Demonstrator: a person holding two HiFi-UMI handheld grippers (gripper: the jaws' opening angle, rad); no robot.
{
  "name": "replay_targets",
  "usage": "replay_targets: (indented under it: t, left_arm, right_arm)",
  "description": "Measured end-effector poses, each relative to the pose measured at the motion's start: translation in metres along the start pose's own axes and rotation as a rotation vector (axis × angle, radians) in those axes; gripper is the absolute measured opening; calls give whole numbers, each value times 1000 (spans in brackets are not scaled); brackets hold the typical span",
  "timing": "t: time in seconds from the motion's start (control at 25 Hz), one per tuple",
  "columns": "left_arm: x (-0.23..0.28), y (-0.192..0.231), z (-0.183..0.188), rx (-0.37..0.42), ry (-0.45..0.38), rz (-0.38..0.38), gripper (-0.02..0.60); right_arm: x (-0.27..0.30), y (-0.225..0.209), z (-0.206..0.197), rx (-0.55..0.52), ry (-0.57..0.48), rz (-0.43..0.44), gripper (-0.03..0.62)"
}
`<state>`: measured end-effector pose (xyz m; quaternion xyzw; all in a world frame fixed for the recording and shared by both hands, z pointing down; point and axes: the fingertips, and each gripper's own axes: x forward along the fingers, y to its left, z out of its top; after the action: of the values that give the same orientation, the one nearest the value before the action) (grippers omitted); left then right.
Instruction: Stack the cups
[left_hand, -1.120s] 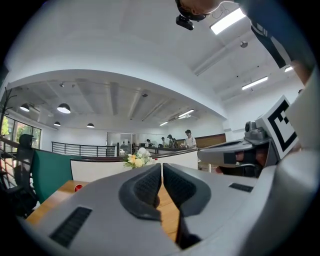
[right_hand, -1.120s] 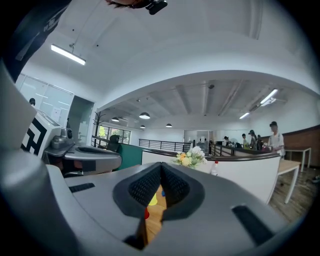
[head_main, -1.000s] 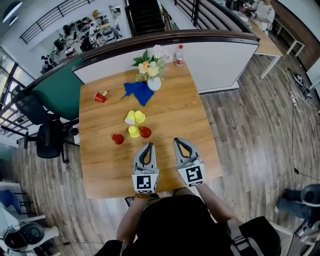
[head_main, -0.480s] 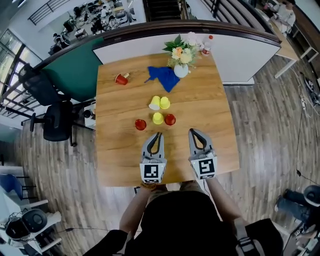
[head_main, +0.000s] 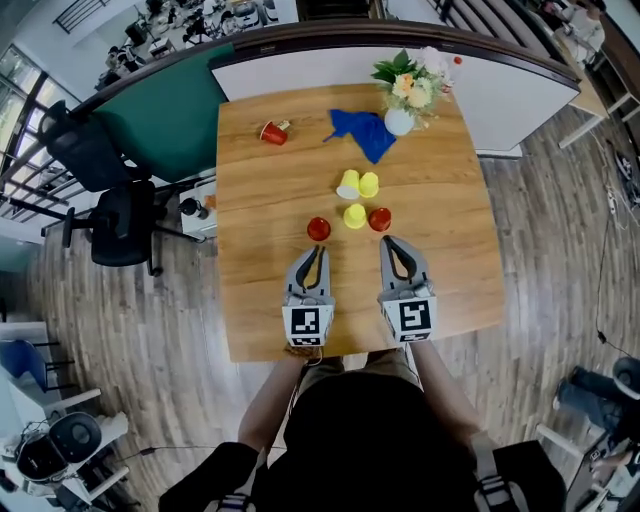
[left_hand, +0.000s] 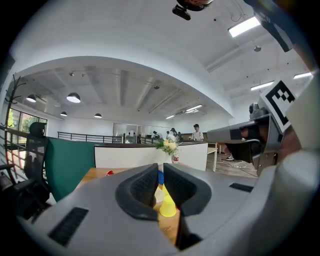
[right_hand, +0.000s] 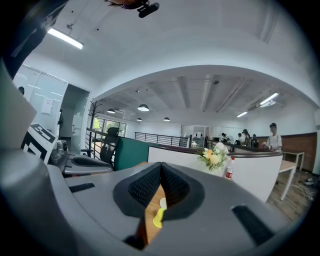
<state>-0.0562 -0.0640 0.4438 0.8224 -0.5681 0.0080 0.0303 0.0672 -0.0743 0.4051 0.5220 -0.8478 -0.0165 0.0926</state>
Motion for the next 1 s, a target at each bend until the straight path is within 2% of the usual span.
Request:
replay_targets:
  t: [0.2, 0.44, 0.56, 0.88, 1.0]
  left_arm:
    - [3, 25, -20, -1, 25, -22, 31]
    - [22, 37, -52, 34, 99, -17, 40]
    - [36, 39, -70, 42, 132, -19, 115]
    - [71, 50, -124, 52, 236, 0, 170]
    - [79, 53, -144, 66, 267, -6, 192]
  right_arm:
    - [13, 25, -9, -20, 47, -18, 8]
    - [19, 13, -31, 3, 94, -74, 8]
    - [23, 7, -49, 13, 117, -78, 11]
    - [50, 0, -97, 38, 202, -31, 18]
    - [63, 0, -104, 28, 192, -18, 21]
